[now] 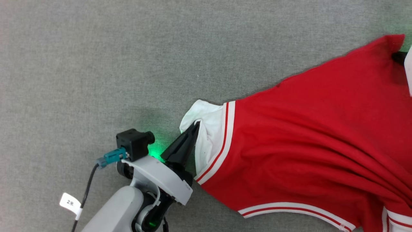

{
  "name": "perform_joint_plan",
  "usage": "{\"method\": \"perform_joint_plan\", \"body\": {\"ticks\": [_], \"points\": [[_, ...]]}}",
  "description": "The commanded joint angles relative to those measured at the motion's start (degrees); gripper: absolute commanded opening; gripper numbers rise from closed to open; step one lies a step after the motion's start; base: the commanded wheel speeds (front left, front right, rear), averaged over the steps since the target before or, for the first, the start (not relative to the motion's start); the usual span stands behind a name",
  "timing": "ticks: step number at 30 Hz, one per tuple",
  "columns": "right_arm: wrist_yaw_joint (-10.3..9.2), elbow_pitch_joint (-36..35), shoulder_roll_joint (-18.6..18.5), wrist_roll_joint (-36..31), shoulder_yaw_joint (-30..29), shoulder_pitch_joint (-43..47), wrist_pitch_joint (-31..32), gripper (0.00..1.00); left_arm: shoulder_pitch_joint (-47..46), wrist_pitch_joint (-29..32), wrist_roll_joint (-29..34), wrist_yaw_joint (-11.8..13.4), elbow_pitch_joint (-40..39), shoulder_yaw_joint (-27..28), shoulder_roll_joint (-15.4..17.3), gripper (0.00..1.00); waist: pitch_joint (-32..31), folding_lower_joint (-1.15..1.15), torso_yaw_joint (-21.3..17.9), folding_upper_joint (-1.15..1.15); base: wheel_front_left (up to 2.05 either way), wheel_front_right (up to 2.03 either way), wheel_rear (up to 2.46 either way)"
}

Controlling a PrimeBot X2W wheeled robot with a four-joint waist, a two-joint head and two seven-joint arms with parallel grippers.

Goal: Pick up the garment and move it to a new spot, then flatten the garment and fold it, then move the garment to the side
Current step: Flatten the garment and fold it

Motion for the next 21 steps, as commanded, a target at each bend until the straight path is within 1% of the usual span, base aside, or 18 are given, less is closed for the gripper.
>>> {"method": "perform_joint_plan", "body": {"ticks": [1, 6, 7, 12, 15, 17, 21], "points": [[-0.03, 2.36, 1.98, 0.26, 2.73, 3.46, -0.53, 0.00, 0.38, 0.43, -0.89, 0.27, 2.85, 0.28, 0.48, 0.00, -0.68, 0.00, -0.32, 0.00, 0.00, 0.00, 0.00], [-0.02, 5.04, 4.51, 1.93, -1.60, 1.64, -10.91, 0.00, -1.55, -0.28, -0.83, 0.18, 2.30, 1.33, 0.92, 0.00, -3.24, 0.00, -1.23, 0.00, 0.00, 0.00, 0.00], [-0.02, 5.04, 4.51, 1.93, -1.60, 1.64, -10.91, 0.00, -1.55, -0.28, -0.83, 0.18, 2.30, 1.33, 0.92, 0.00, -3.24, 0.00, -1.23, 0.00, 0.00, 0.00, 0.00], [-0.05, 9.53, 5.36, 2.54, -5.94, -0.91, -20.36, 0.00, -6.13, -0.10, -0.61, 0.42, 1.88, 3.26, 1.56, 0.00, -5.93, 0.00, -2.79, 0.00, 0.00, 0.00, 0.00], [-0.05, 12.61, 6.42, 2.64, -8.69, -2.78, -25.10, 0.00, -10.76, 0.60, 0.25, 0.93, 2.87, 4.42, 2.40, 0.00, -6.80, 0.00, -3.92, 0.00, 0.00, 0.00, 0.00], [-0.05, 15.08, 7.15, 2.04, -10.82, -4.88, -28.27, 0.00, -14.59, 1.44, -0.08, 1.02, 3.78, 5.31, 2.25, 0.00, -6.87, 0.00, -4.67, 0.00, 0.00, 0.00, 0.00], [-0.05, 19.83, 8.89, 0.36, -14.37, -10.07, -34.66, 0.00, -24.65, 2.99, 0.98, 1.13, 8.16, 7.03, 2.44, 0.00, -6.22, 0.00, -5.97, 0.00, 0.00, 0.00, 0.00]]}}
